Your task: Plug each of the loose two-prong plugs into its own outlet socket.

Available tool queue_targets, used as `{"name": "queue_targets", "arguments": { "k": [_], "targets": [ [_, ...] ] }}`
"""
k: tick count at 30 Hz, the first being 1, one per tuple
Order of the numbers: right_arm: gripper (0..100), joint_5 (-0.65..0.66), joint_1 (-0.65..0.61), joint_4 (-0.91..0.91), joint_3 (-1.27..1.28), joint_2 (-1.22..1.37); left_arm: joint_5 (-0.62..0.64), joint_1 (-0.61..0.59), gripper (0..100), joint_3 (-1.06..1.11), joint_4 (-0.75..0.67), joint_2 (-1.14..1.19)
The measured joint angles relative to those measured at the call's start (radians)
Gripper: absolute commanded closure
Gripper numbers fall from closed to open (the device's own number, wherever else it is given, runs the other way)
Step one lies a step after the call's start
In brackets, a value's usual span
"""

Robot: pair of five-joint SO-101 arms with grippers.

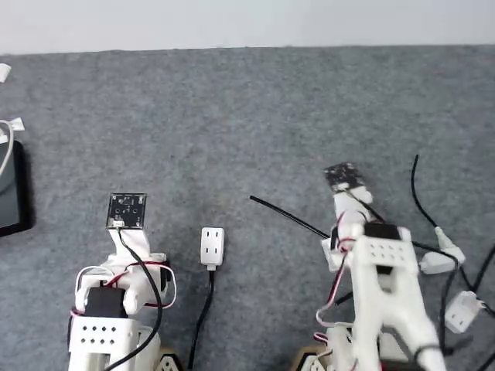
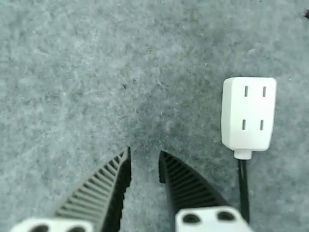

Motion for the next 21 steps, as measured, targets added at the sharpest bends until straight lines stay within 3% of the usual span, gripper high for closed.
{"name": "queue_targets", "arguments": {
  "k": [4, 13, 21],
  "targets": [
    [82.4, 0.097, 0.002, 0.012, -0.109, 0.138, -0.037, 0.002, 98, 0.015, -0.014, 0.0],
    [85.7, 0.284, 0.002, 0.06, -0.325, 0.311, -0.048, 0.002, 98, 0.025, -0.04, 0.0],
    [85.8, 0.423, -0.023, 0.149, -0.345, 0.385, -0.054, 0.002, 98, 0.025, -0.04, 0.0]
  ]
}}
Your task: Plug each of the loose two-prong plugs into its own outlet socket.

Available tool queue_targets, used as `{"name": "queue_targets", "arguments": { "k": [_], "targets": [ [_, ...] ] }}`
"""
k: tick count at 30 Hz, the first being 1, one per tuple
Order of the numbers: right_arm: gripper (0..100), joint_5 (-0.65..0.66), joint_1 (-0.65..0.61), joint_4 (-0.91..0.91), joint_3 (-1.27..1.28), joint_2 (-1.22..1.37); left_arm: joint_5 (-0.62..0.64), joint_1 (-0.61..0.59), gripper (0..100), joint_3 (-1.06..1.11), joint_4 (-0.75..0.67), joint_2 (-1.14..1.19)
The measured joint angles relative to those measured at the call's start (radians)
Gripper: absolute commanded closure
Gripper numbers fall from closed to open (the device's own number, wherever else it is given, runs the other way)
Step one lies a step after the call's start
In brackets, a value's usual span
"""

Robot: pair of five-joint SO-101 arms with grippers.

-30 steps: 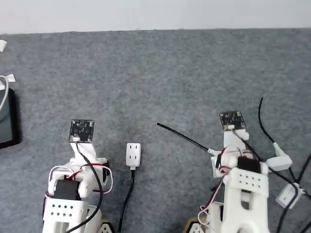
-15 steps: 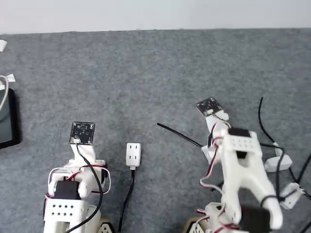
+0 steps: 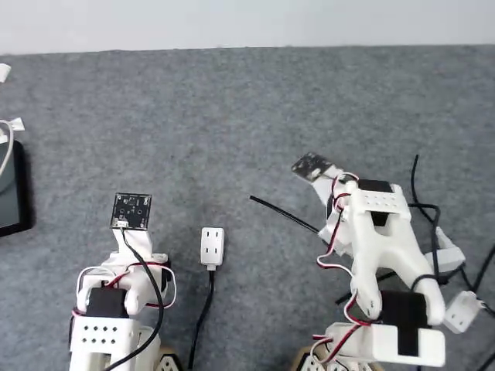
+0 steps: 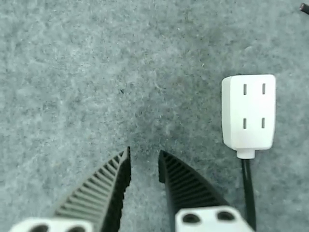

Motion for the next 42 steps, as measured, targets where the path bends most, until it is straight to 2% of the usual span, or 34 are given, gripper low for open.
{"name": "queue_targets", "arguments": {
  "k": [9, 16, 20, 25, 31, 37, 42],
  "targets": [
    [85.9, 0.184, 0.0, 0.026, -0.002, 0.014, -0.003, -0.017, 98, 0.02, -0.048, 0.0],
    [86.4, 0.198, 0.002, -0.046, -0.021, 0.103, -0.003, -0.043, 98, 0.02, -0.049, 0.0],
    [99.8, 0.198, 0.003, -0.034, -0.057, 0.123, -0.003, -0.044, 98, 0.02, -0.049, 0.0],
    [99.0, 0.189, 0.002, -0.041, -0.064, 0.124, -0.003, -0.044, 98, 0.02, -0.049, 0.0],
    [99.1, -0.051, -0.02, 0.044, -0.132, 0.086, -0.003, -0.044, 98, 0.02, -0.049, 0.0],
    [99.1, -0.459, -0.115, 0.227, -0.284, -0.005, -0.003, -0.044, 98, 0.02, -0.049, 0.0],
    [99.0, -0.76, -0.21, 0.259, -0.339, -0.005, -0.003, -0.044, 98, 0.02, -0.049, 0.0]
  ]
}}
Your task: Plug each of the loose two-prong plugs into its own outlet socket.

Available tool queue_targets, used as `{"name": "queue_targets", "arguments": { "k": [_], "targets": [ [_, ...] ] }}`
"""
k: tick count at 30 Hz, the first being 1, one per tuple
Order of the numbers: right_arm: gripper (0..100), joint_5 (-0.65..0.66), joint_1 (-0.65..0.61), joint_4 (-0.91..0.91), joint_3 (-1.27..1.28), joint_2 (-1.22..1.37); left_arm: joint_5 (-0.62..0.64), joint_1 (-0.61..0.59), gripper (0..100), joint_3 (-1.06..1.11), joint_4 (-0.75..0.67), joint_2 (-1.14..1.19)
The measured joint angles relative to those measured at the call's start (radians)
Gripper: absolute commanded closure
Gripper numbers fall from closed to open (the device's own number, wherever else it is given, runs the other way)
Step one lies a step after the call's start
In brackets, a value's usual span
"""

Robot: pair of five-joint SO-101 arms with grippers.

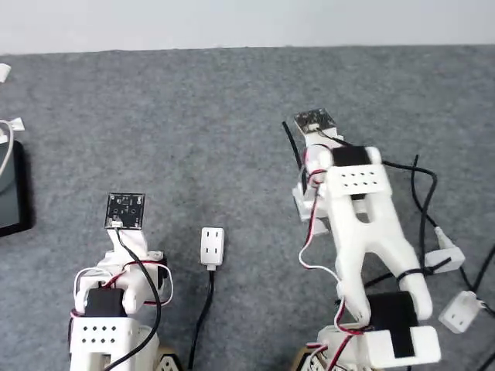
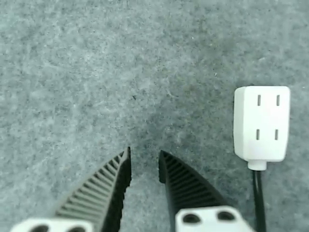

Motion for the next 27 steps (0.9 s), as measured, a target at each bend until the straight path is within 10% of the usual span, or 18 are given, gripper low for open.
{"name": "queue_targets", "arguments": {
  "k": [6, 27],
  "targets": [
    [99.0, -0.253, -0.014, -0.129, 0.0, 0.147, 0.0, 0.0, 98, 0.0, 0.0, 0.0],
    [88.6, -0.216, -0.089, -0.155, -0.138, 0.387, 0.0, 0.0, 98, 0.0, 0.0, 0.0]
  ]
}}
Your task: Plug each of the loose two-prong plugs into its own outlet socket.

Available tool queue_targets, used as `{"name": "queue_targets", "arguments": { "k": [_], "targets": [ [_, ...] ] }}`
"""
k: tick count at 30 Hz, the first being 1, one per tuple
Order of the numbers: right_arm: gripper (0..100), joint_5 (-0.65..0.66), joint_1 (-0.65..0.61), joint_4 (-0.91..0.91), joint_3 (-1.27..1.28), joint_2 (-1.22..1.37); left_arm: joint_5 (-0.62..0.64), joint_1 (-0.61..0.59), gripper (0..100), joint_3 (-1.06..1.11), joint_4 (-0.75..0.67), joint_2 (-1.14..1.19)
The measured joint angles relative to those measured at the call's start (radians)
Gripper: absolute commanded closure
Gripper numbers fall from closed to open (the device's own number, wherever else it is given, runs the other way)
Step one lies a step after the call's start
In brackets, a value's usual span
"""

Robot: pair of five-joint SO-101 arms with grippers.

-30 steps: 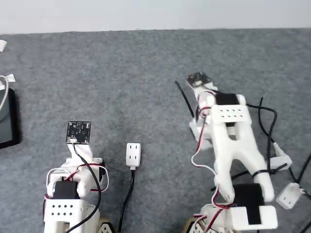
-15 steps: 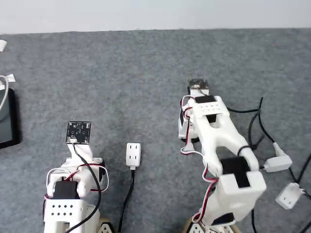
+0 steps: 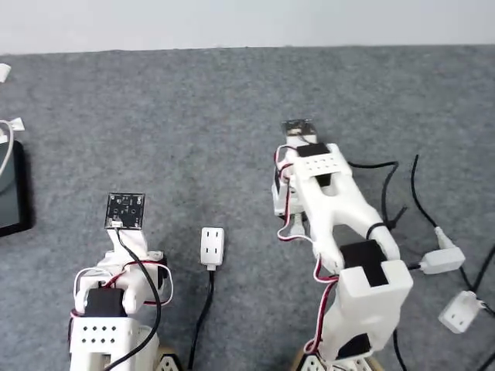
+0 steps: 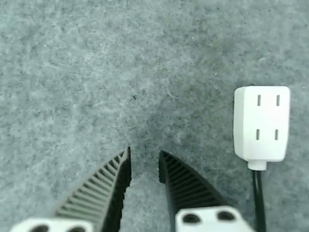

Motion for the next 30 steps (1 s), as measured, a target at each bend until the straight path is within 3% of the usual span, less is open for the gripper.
{"name": "queue_targets", "arguments": {
  "k": [5, 24, 30],
  "targets": [
    [94.3, 0.006, 0.002, 0.002, 0.0, 0.0, 0.0, 0.0, 98, 0.0, 0.0, 0.0],
    [91.8, 0.012, 0.025, -0.035, 0.02, 0.0, -0.037, 0.0, 98, 0.0, 0.0, 0.0],
    [91.8, -0.038, 0.023, -0.035, 0.04, 0.0, -0.038, 0.0, 98, 0.0, 0.0, 0.0]
  ]
}}
